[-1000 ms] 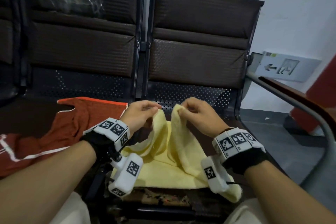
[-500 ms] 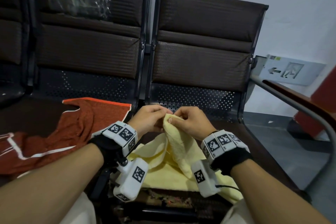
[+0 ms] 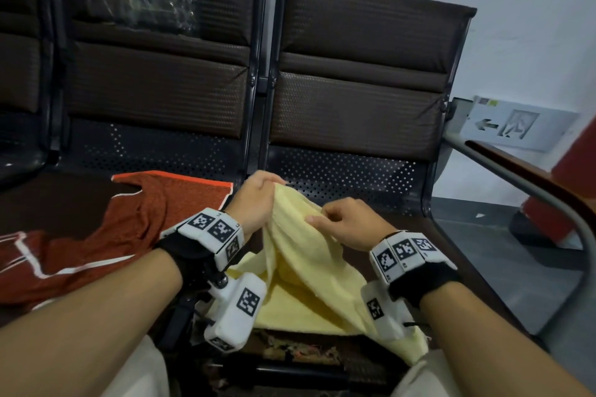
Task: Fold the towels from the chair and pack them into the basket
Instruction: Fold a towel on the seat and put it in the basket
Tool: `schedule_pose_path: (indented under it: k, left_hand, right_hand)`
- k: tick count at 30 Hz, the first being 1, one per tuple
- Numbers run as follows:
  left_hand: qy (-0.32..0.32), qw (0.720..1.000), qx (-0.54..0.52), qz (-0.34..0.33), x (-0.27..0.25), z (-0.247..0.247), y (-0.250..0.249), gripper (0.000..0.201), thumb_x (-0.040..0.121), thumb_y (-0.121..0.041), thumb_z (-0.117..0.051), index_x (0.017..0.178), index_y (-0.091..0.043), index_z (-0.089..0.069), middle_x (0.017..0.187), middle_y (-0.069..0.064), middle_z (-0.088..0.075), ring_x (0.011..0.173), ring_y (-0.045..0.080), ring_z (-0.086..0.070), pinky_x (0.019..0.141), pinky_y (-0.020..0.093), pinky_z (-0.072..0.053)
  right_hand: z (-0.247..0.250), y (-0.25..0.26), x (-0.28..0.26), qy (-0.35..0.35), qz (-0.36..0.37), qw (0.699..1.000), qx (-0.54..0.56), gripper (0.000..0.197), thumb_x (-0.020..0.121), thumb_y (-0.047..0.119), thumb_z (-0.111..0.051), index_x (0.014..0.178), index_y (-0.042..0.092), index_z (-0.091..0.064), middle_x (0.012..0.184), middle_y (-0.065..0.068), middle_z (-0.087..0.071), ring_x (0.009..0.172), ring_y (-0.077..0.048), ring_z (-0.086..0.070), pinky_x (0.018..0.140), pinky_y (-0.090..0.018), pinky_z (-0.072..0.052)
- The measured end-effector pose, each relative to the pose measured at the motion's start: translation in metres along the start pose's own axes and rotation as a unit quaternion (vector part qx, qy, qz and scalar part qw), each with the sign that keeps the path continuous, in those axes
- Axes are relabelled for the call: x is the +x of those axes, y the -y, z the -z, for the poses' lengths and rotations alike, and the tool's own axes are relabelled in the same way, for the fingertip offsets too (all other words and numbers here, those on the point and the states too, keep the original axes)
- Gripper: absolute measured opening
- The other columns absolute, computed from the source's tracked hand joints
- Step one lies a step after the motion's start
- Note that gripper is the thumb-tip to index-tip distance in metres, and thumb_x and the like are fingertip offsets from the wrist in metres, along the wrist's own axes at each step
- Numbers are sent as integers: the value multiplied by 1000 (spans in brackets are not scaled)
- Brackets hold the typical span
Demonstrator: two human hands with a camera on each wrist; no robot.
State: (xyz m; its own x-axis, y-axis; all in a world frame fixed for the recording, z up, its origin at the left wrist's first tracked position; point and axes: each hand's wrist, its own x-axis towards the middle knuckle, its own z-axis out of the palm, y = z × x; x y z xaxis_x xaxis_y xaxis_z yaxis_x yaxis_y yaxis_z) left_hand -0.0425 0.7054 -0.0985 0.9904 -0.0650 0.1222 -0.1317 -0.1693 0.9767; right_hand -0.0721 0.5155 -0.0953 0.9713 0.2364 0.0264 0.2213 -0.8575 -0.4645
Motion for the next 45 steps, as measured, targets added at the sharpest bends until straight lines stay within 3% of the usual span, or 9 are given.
schedule_pose_path:
  k: [8, 14, 17, 20, 24, 29, 34, 41, 45]
  left_hand:
    - [-52, 993, 55, -91, 7, 10, -8, 32, 95, -9, -35, 71, -21, -51, 73, -4, -51, 71, 12, -47, 60, 17, -39]
    - [123, 966, 190, -127, -4, 18, -8, 58, 80, -66, -28, 111, -21, -47, 102, 9, -60, 94, 19, -60, 88, 39, -48]
    - [204, 928, 268, -158, -10, 26, -12, 54, 86, -58, -34, 126, -22, -36, 96, -2, -52, 77, -4, -54, 67, 15, -41]
    - [233, 892, 355, -152, -14, 31, -9, 37, 97, -36, -40, 131, -20, -36, 116, -1, -43, 97, 12, -52, 83, 24, -39]
    - [246, 843, 442, -181, -20, 36, -12, 24, 96, -33, -47, 103, -11, -52, 96, 0, -46, 94, 20, -50, 82, 33, -40]
    - [159, 879, 402, -202, -24, 46, -19, 26, 85, -37, -64, 87, -12, -62, 82, 0, -61, 77, 10, -56, 69, 31, -46]
    - [21, 944, 254, -207, -27, 53, -44, 13, 76, -29, -75, 83, -25, -66, 76, -8, -66, 71, 7, -58, 62, 19, -37]
    - [20, 934, 282, -219, 7, 67, -100, 4, 87, -27, -63, 84, -30, -62, 77, -9, -63, 81, 12, -59, 67, 22, -35]
    - [-30, 934, 294, -201, 38, 60, -131, 18, 93, -24, -55, 98, -10, -65, 95, 9, -67, 99, 28, -57, 77, 31, -40]
  right_hand:
    - [18, 3, -8, -78, -23, 997, 9, 46, 76, 36, -75, 115, 33, -52, 87, 7, -61, 75, -8, -58, 64, -20, -47]
    - [20, 4, -16, -67, 2, 995, -74, 14, 73, 32, -79, 81, 21, -74, 89, 7, -51, 78, -7, -50, 64, -15, -40]
    - [26, -1, -22, -93, 6, 992, -87, 18, 76, 37, -74, 75, 25, -62, 94, 8, -42, 84, -7, -45, 73, -21, -40]
    - [26, -8, -32, -68, 6, 994, -83, 18, 85, 38, -64, 83, 23, -53, 86, 5, -54, 78, -13, -52, 63, -23, -39]
    - [29, -8, -47, -34, -5, 998, -49, 10, 87, 28, -62, 92, 24, -55, 84, 4, -64, 76, -13, -59, 65, -26, -47]
    - [40, 5, -58, -93, 19, 994, -45, 9, 86, 22, -65, 89, 24, -72, 80, 8, -68, 79, -9, -61, 69, -21, -44]
    - [67, 30, -50, -240, 29, 940, 242, 16, 80, 21, -69, 64, 24, -68, 62, 10, -62, 63, -7, -56, 61, -29, -43]
    - [107, 45, -1, -326, 53, 914, 234, 16, 83, 25, -67, 68, 23, -63, 66, 11, -59, 69, -11, -53, 68, -33, -42]
    - [126, 46, 26, -359, 38, 913, 188, 11, 87, 24, -65, 77, 21, -62, 74, 4, -62, 76, -14, -55, 75, -38, -48]
